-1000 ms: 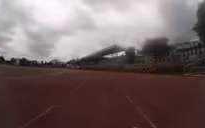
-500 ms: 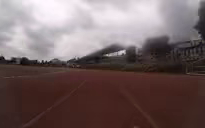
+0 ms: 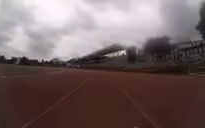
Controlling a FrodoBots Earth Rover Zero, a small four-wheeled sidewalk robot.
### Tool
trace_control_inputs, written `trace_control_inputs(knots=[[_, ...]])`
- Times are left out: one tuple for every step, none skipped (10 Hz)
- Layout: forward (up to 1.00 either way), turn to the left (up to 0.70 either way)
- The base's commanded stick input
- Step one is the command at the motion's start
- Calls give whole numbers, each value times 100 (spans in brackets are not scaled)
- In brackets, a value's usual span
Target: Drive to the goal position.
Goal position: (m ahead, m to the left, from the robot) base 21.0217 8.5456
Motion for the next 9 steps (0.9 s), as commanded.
trace_control_inputs(knots=[[67,0],[67,0],[67,0],[67,0],[67,0],[67,0],[67,0],[67,0],[67,0]])
